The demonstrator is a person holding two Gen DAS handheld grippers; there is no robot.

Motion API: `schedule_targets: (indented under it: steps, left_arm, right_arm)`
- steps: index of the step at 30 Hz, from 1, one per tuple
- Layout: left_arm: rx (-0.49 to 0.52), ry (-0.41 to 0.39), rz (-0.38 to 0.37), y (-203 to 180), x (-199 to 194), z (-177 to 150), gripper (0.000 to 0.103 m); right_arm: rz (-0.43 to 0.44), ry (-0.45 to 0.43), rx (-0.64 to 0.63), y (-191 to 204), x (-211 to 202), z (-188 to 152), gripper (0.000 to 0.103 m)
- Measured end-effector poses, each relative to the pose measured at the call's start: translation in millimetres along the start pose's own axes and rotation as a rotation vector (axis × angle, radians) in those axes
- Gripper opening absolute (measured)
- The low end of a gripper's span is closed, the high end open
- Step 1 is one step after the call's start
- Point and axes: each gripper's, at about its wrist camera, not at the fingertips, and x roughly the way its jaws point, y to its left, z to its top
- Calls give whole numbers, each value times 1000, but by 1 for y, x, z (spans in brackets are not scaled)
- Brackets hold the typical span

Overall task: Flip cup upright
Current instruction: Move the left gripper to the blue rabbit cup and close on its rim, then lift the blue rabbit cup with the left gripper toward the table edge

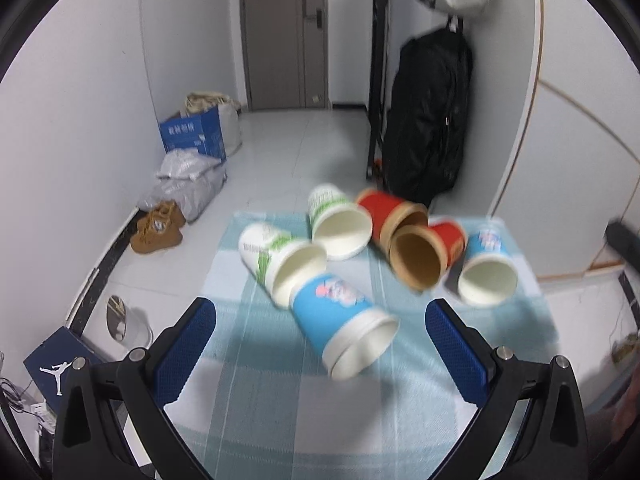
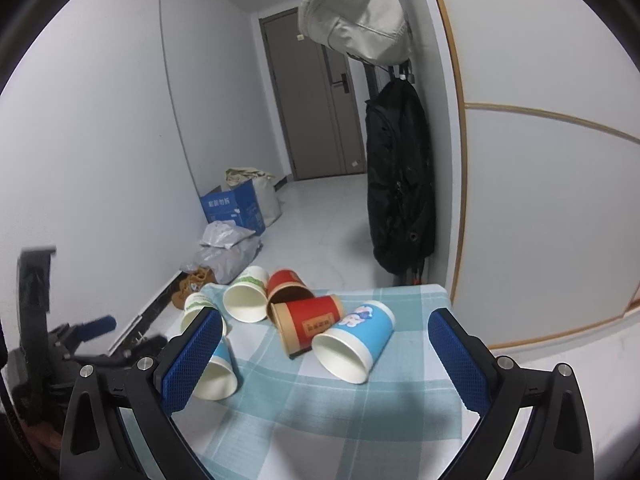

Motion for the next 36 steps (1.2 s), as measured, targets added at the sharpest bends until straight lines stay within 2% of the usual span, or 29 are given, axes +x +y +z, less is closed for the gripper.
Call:
schedule_targets:
  steps: [4, 8, 11, 14, 17, 18, 21, 23, 25, 28, 36]
  left_arm:
    - [67, 99, 24, -4, 20, -11, 102]
    - [120, 157, 80, -8, 35, -17, 90]
    - [127, 165, 91, -10, 39, -15, 79]
    - [165, 155, 103, -15, 39, -13, 75]
    - [212, 162, 110, -20, 45, -14, 56]
    - [219, 165, 108, -19, 49, -14, 54]
    - [234, 177, 120, -22, 52, -15, 35]
    - [235, 189, 116, -22, 54, -16, 18]
    - [231, 196, 109, -24, 56, -17, 12]
    - [214, 180, 111, -22, 54, -17, 4]
    - [197, 135, 73, -26, 48, -16, 1]
  right_arm:
    - [-1, 17, 19, -9, 4, 0, 103]
    - [4, 35, 35, -16, 8, -1, 103]
    - [5, 48, 44, -19, 10, -1, 103]
    - [11, 58, 55, -22, 12, 0, 103]
    - [14, 72, 65, -25, 15, 1, 103]
    - [18, 76, 72, -27, 15, 0, 103]
    - [28, 86, 99, -31, 16, 0, 103]
    - [35, 92, 116, -34, 16, 1, 103]
    - [38, 93, 124, -35, 16, 1, 103]
    - [39, 94, 130, -35, 15, 2, 103]
    - [41, 87, 131, -33, 14, 2, 103]
